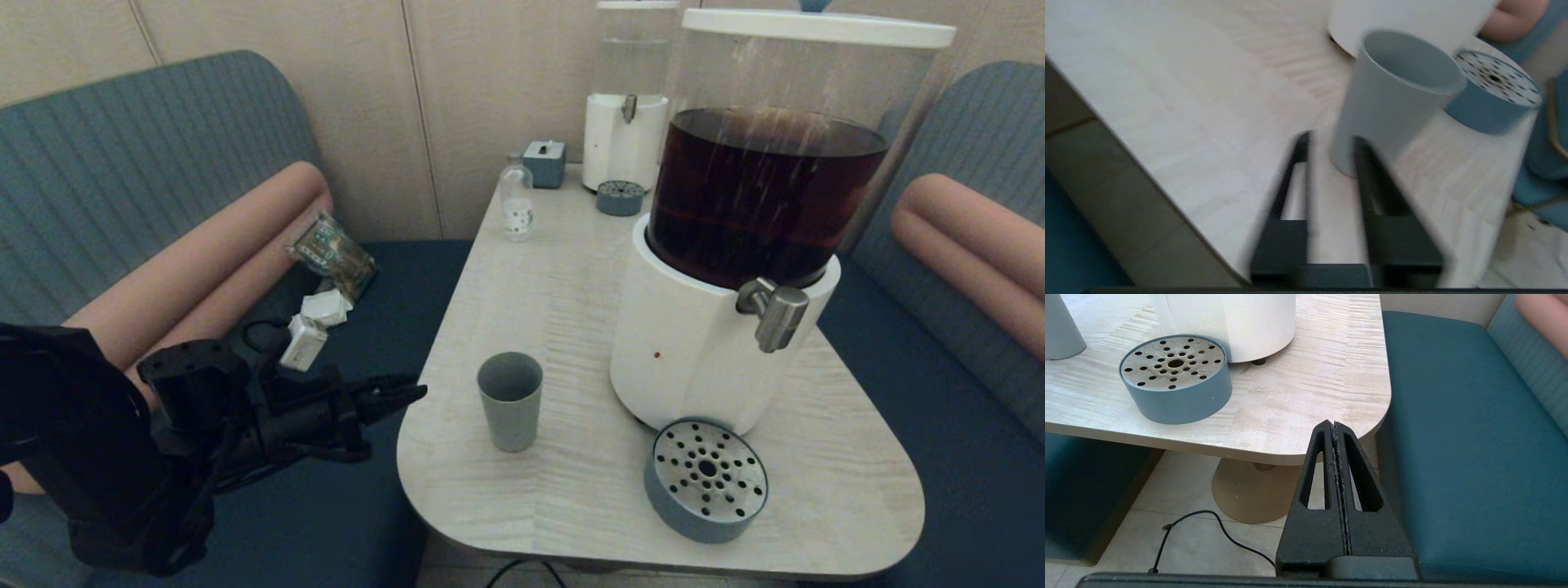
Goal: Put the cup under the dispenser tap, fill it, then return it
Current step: Pick up the cup
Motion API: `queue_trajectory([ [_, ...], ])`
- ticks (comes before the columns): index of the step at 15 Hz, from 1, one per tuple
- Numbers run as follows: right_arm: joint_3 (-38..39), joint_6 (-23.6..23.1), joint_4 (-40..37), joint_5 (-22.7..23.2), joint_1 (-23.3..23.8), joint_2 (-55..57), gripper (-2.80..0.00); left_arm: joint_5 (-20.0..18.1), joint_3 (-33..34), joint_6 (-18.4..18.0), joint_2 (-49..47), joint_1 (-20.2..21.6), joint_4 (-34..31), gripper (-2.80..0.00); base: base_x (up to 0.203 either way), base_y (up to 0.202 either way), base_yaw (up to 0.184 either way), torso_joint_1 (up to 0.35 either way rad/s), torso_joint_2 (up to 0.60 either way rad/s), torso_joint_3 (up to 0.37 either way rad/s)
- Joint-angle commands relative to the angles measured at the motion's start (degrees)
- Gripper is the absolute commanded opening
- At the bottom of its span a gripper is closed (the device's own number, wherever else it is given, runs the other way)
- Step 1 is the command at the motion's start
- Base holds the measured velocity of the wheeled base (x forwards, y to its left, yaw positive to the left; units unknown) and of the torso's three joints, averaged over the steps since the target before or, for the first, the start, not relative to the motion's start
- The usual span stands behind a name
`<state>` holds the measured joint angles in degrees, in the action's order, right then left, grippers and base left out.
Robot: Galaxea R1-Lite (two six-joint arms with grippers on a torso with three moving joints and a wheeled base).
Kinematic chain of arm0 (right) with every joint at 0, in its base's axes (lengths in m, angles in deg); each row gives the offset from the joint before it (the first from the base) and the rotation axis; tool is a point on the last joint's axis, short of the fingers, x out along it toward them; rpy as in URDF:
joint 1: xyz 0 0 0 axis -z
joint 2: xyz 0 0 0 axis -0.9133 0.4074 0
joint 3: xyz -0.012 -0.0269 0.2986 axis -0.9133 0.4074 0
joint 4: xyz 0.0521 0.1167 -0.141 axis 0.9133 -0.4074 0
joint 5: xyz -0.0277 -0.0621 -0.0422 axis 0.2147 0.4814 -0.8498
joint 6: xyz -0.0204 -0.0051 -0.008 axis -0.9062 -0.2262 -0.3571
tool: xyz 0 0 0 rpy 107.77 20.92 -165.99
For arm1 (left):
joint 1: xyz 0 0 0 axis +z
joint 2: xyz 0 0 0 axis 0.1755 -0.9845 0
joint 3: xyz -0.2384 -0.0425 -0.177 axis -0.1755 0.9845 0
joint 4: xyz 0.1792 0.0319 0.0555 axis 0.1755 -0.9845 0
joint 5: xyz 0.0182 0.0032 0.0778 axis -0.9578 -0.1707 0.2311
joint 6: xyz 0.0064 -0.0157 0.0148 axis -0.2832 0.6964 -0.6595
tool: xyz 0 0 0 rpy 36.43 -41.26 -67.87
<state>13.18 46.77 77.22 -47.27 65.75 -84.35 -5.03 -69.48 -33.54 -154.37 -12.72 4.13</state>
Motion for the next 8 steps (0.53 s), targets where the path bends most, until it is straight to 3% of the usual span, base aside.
queue_trajectory([
  [1, 0.0, 0.0, 0.0, 0.0, -0.1, -0.1, -2.8, -1.4, 1.8, -0.1, 0.0, 0.0, 0.5, 0.0, 0.0, 0.0, 0.0, 0.0, 0.0, 0.0],
  [8, 0.0, 0.0, 0.0, 0.0, -0.1, -0.1, -2.8, -6.4, 0.2, -2.0, -1.2, 0.0, 0.5, 0.0, 0.0, 0.0, 0.0, 0.0, 0.0, 0.0],
])
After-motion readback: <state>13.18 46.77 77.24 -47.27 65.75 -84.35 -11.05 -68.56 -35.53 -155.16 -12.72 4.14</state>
